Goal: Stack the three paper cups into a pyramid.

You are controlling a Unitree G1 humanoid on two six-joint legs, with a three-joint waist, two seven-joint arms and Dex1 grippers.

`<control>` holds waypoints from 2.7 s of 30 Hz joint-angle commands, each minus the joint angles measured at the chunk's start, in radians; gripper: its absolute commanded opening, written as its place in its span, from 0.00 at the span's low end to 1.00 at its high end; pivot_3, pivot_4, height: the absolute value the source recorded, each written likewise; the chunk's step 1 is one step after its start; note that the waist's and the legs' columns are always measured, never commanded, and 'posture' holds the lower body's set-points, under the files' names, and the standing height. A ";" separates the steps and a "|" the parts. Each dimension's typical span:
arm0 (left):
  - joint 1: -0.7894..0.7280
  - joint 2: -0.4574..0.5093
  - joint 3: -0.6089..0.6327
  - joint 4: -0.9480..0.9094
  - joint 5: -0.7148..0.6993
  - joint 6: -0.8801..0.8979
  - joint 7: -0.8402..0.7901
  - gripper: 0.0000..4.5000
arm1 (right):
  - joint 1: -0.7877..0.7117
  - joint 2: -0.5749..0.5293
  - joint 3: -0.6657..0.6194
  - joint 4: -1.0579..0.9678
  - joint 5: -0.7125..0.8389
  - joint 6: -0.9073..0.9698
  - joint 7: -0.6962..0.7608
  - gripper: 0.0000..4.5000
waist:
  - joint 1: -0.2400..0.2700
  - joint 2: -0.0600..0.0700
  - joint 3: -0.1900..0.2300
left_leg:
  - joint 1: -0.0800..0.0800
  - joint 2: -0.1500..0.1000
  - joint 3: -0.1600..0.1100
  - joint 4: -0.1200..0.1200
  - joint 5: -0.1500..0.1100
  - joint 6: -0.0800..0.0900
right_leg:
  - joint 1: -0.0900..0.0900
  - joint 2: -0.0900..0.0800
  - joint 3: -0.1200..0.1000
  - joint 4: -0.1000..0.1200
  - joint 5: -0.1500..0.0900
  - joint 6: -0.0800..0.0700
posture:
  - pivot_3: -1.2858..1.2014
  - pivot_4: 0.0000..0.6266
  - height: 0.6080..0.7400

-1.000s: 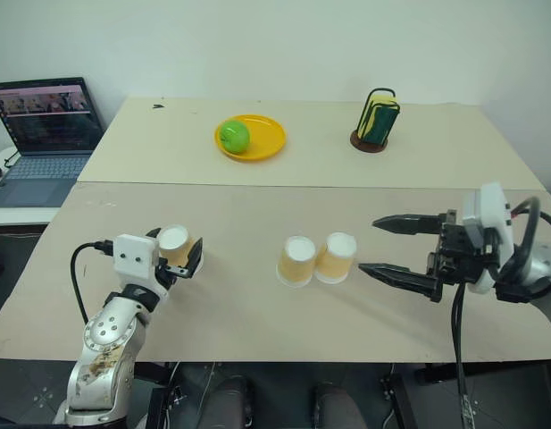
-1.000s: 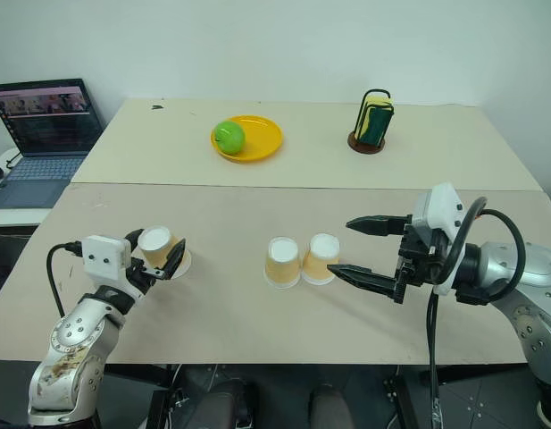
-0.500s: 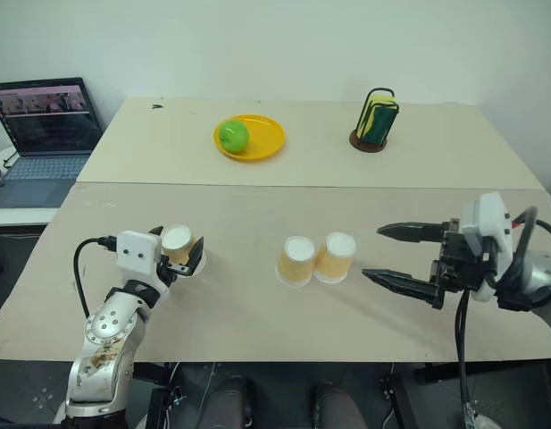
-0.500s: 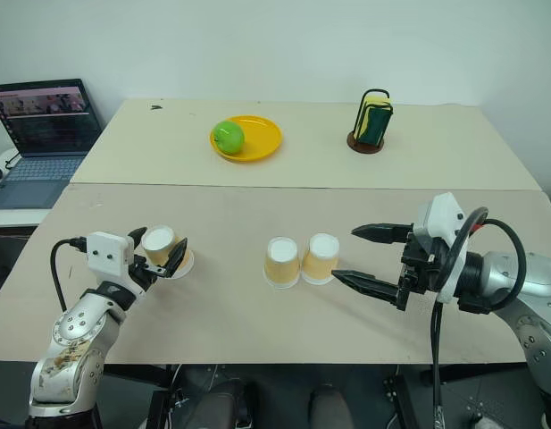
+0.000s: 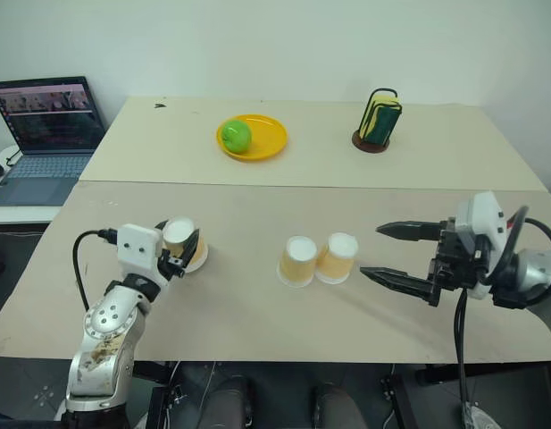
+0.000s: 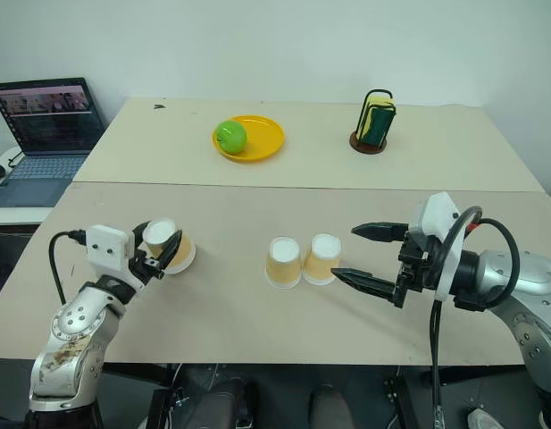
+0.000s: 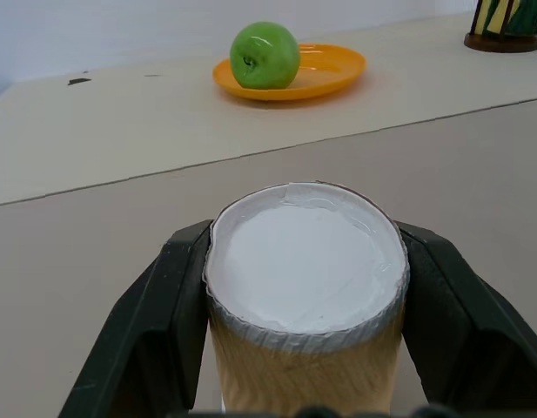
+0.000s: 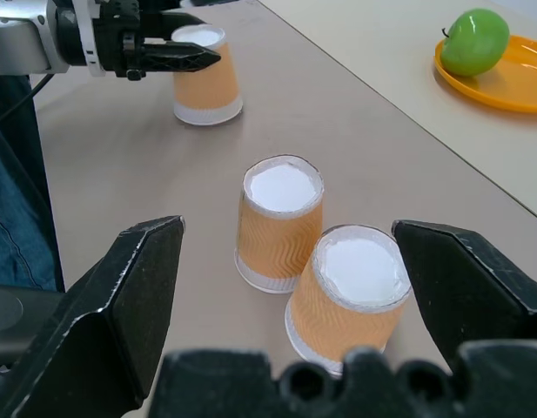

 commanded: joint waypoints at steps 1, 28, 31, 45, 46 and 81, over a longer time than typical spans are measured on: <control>-0.161 0.051 -0.034 -0.164 -0.099 0.032 -0.074 0.56 | -0.008 0.004 -0.012 -0.012 -0.004 -0.028 -0.004 1.00 | 0.002 -0.001 0.000 | 0.000 0.000 0.000 0.000 0.000 0.000 | 0.000 0.000 0.000 0.000 0.000 0.000 | 0.52 0.24 0.96; -0.714 -0.066 -0.328 0.234 -0.273 0.169 -0.412 0.56 | 0.145 0.064 -0.045 -0.115 -0.017 -0.034 -0.106 1.00 | -0.004 -0.002 0.001 | -0.001 0.000 0.000 0.003 0.001 0.000 | 0.000 0.016 0.002 0.002 0.000 0.002 | 0.52 0.24 0.96; -0.732 -0.047 -0.354 0.287 -0.229 0.171 -0.421 0.56 | 0.156 0.066 -0.051 -0.122 -0.015 -0.036 -0.115 1.00 | -0.003 -0.002 0.001 | -0.001 0.000 0.000 0.003 0.001 0.000 | 0.001 0.017 0.002 0.002 0.000 0.002 | 0.52 0.24 0.96; -0.745 -0.072 -0.394 0.345 -0.164 0.148 -0.475 0.56 | 0.162 0.065 -0.051 -0.122 -0.023 -0.043 -0.134 1.00 | -0.002 -0.002 0.001 | -0.001 0.000 0.000 0.003 0.001 0.000 | 0.000 0.016 0.002 0.001 0.000 0.003 | 0.52 0.24 0.96; -0.744 -0.074 -0.397 0.347 -0.162 0.146 -0.482 0.56 | 0.163 0.066 -0.052 -0.123 -0.023 -0.042 -0.137 1.00 | -0.002 -0.002 0.001 | -0.001 0.000 0.000 0.003 0.001 0.000 | 0.000 0.016 0.002 0.001 0.000 0.002 | 0.52 0.24 0.96; -0.724 -0.081 -0.411 0.345 -0.116 0.153 -0.545 0.99 | 0.198 0.073 -0.071 -0.129 -0.040 -0.054 -0.150 1.00 | -0.002 -0.002 0.001 | -0.001 0.000 0.000 0.004 0.001 0.000 | 0.000 0.016 0.002 0.002 0.000 0.003 | 0.52 0.24 0.96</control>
